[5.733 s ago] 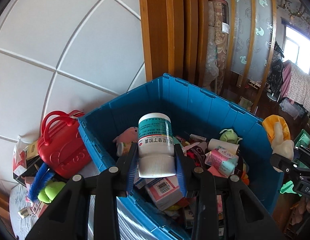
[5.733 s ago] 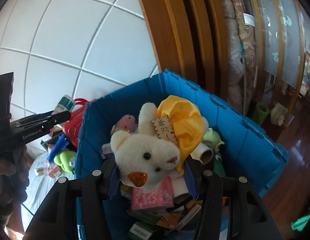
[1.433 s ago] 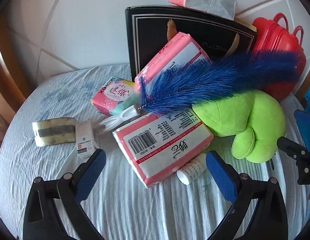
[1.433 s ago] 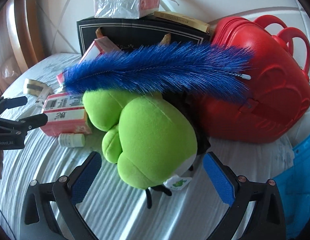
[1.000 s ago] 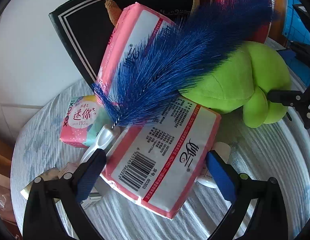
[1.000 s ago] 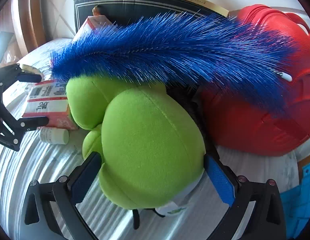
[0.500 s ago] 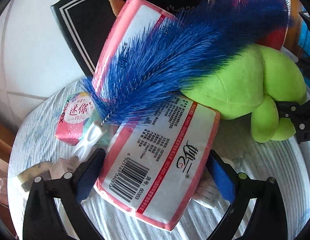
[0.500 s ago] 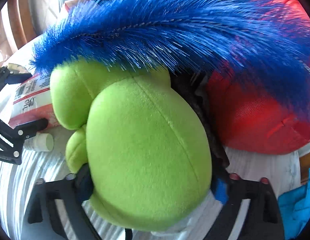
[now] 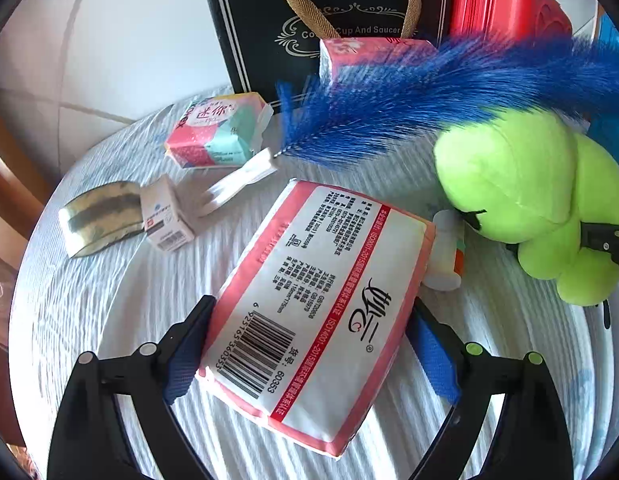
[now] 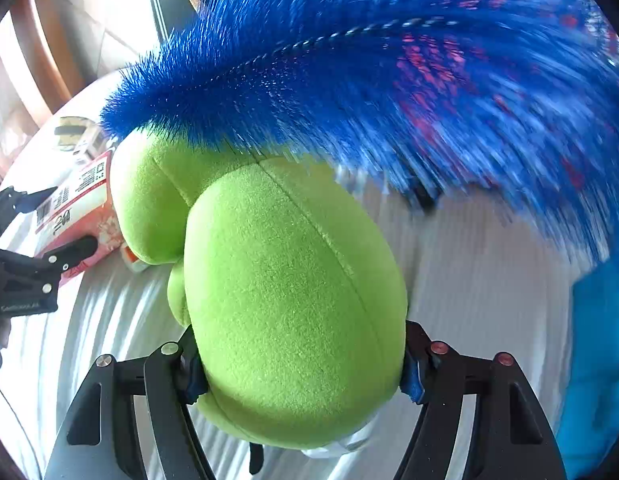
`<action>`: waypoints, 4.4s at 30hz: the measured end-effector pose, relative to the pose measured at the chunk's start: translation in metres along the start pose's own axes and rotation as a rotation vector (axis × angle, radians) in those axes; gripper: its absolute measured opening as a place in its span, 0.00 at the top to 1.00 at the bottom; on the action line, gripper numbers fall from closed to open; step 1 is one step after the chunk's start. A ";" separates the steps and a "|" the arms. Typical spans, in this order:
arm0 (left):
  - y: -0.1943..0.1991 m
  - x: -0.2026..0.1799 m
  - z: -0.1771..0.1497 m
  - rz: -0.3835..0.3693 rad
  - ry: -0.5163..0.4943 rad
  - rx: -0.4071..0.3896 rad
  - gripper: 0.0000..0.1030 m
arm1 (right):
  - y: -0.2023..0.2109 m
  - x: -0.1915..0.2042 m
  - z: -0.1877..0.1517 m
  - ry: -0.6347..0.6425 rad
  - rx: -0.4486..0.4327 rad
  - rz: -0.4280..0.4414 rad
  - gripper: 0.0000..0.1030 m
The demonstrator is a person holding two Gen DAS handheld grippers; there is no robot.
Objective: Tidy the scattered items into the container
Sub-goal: 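Grasp the pink-and-white tissue pack with the left gripper while the right grasps the green frog, then lift the tissue pack and green frog and carry both over the bin, then open both grippers to drop the tissue pack and frog into the bin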
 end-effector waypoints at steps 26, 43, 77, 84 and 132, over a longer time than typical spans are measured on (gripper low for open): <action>0.210 0.036 -0.083 0.047 0.062 -0.044 0.11 | 0.205 0.074 -0.158 -0.136 -0.026 0.198 0.30; 0.337 0.011 -0.083 0.096 0.127 -0.146 0.11 | 0.325 0.076 -0.163 -0.090 -0.184 0.201 0.30; 0.457 -0.085 0.010 0.140 0.111 -0.363 0.10 | 0.475 -0.008 -0.133 -0.061 -0.451 0.229 0.29; 0.468 -0.124 0.039 0.120 0.056 -0.396 0.10 | 0.494 -0.051 -0.133 -0.081 -0.501 0.193 0.29; 0.467 -0.541 0.234 -0.336 -0.402 -0.458 0.04 | 0.532 -0.411 -0.276 -0.684 -0.557 -0.232 0.07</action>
Point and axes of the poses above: each gripper's, at about its wrist camera, not at the fingertips, and y roughly against the way its jaws point, x to its left, z to its top, the point moved 10 cm from there along -y, roughly the way its jaws point, and after that the axes turned 8 degrees about z, right-handed, at the moved point
